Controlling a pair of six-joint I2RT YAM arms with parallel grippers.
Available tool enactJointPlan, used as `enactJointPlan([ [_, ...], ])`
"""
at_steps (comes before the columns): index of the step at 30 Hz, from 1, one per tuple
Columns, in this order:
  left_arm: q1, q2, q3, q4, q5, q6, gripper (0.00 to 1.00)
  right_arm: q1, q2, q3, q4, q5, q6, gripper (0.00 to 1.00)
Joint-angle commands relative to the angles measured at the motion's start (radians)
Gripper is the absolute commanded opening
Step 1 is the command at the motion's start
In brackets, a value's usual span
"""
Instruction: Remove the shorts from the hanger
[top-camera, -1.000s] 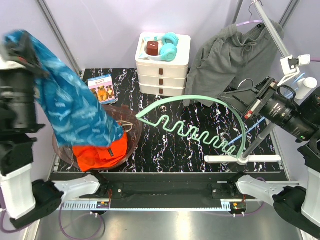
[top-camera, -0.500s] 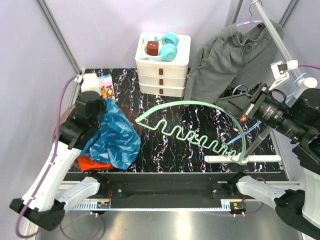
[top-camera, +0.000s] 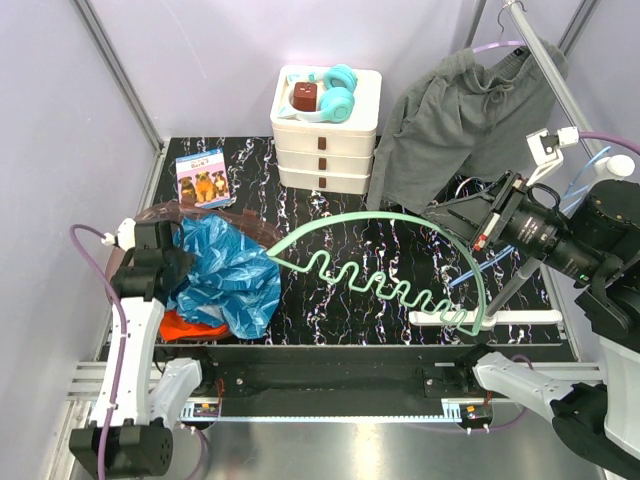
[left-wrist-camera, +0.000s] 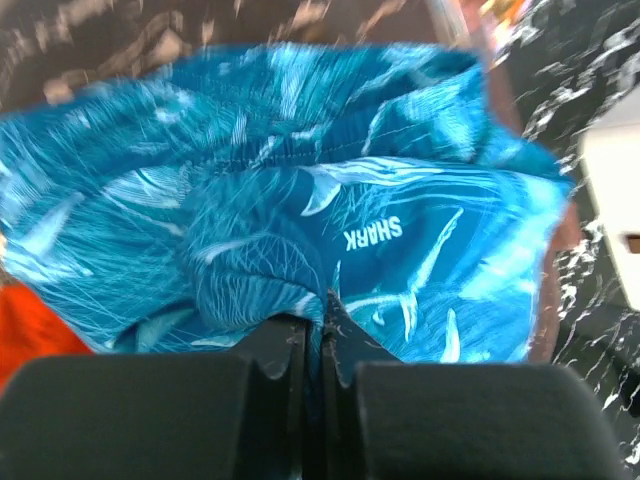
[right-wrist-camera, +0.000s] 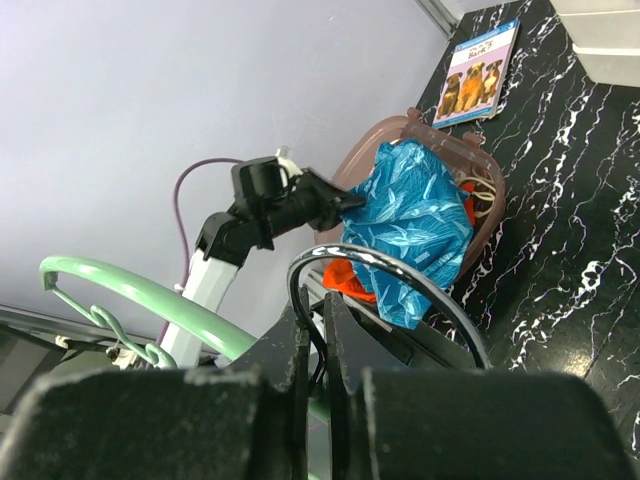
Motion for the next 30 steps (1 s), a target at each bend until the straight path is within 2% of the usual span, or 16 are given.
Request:
enactJointPlan([
  [1, 0.008, -0.007, 0.059, 0.000, 0.053, -0.060, 0.43, -0.002, -0.010, -0.001, 0.074, -0.036, 0.006, 0.00],
  [2, 0.006, -0.021, 0.074, -0.011, 0.029, -0.042, 0.54, -0.002, -0.007, 0.002, 0.072, -0.033, 0.003, 0.00],
  [3, 0.008, -0.053, 0.108, -0.015, 0.024, -0.027, 0.59, -0.003, -0.004, 0.005, 0.069, -0.034, -0.004, 0.00],
  [7, 0.008, -0.139, 0.153, -0.012, 0.067, -0.008, 0.65, -0.002, -0.004, 0.002, 0.069, -0.030, -0.007, 0.00],
  [10, 0.008, -0.187, 0.165, 0.017, 0.217, 0.033, 0.64, -0.002, -0.013, -0.036, 0.081, -0.028, -0.021, 0.00],
  [12, 0.006, -0.193, 0.170, 0.035, 0.298, 0.084, 0.57, -0.002, -0.013, -0.047, 0.083, -0.034, -0.029, 0.00],
  [15, 0.008, -0.184, 0.174, 0.028, 0.426, 0.112, 0.52, -0.002, 0.002, -0.036, 0.086, -0.051, -0.033, 0.00],
  [18, 0.008, -0.165, 0.087, 0.104, 0.616, 0.081, 0.48, -0.002, 0.002, -0.036, 0.090, -0.051, -0.038, 0.00],
  [19, 0.006, -0.159, 0.052, 0.139, 0.733, 0.069, 0.46, -0.003, -0.001, -0.051, 0.094, -0.048, -0.038, 0.00],
  [20, 0.006, -0.144, -0.006, 0.179, 0.771, 0.050, 0.43, -0.003, -0.010, -0.062, 0.106, -0.046, -0.034, 0.00],
  [24, 0.006, -0.142, -0.106, 0.181, 0.754, 0.058, 0.39, -0.002, -0.013, -0.081, 0.120, -0.051, -0.020, 0.00],
  [26, 0.006, -0.128, -0.143, 0.164, 0.684, 0.039, 0.36, -0.002, -0.018, -0.070, 0.118, -0.048, -0.026, 0.00],
  [28, 0.006, -0.093, -0.189, 0.109, 0.588, -0.015, 0.27, -0.002, -0.025, -0.067, 0.117, -0.037, -0.036, 0.00],
  [30, 0.008, -0.015, -0.244, 0.115, 0.555, -0.048, 0.26, -0.002, -0.034, -0.065, 0.115, -0.004, -0.046, 0.00],
])
